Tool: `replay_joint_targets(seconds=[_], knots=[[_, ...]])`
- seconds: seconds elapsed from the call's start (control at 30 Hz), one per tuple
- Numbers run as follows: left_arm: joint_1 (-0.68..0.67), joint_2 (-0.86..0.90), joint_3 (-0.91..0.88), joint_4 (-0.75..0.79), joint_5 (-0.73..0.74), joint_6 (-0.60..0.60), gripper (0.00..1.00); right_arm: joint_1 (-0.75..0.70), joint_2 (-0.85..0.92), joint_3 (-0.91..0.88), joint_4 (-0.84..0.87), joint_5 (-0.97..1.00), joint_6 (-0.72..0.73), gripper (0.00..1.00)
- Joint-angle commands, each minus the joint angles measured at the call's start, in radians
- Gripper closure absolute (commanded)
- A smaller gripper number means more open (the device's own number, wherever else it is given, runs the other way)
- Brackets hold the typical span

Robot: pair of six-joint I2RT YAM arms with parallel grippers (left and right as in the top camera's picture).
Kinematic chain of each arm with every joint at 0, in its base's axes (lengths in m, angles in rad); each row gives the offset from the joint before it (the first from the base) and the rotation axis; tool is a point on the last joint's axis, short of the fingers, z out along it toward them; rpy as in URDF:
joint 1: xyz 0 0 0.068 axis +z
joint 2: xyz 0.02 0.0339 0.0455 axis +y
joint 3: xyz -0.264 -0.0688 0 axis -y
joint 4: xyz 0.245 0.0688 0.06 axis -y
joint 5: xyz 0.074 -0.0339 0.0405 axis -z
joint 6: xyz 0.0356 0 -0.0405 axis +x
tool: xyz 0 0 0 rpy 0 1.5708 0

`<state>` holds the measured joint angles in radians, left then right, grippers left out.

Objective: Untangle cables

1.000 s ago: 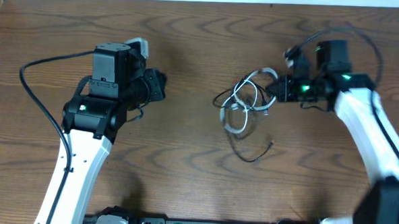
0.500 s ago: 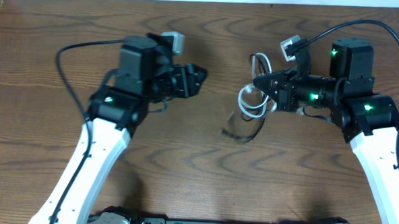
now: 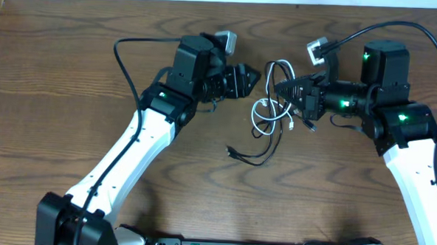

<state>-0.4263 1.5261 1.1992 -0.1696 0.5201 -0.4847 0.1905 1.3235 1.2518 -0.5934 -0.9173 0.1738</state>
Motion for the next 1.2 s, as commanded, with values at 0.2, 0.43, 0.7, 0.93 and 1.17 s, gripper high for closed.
replay_joint_targets(seconds=[0.2,0.43,0.7,0.93,1.17], knots=[[-0.016,-0.003,0.009,0.088,0.144,0.084,0.41,-0.050,-0.006,0.011,0.198,-0.232,0.155,0.99],[-0.040,-0.003,0.009,0.194,0.142,0.097,0.41,-0.055,-0.006,0.011,0.327,-0.250,0.254,0.99],[-0.058,0.013,0.009,0.247,-0.152,0.109,0.41,-0.054,-0.006,0.011,0.389,-0.360,0.303,0.99],[-0.050,0.042,0.009,0.397,-0.341,0.110,0.41,-0.054,-0.007,0.011,0.422,-0.430,0.327,0.99],[0.042,0.041,0.009,0.517,-0.387,0.110,0.41,-0.055,-0.007,0.010,0.422,-0.489,0.326,0.99]])
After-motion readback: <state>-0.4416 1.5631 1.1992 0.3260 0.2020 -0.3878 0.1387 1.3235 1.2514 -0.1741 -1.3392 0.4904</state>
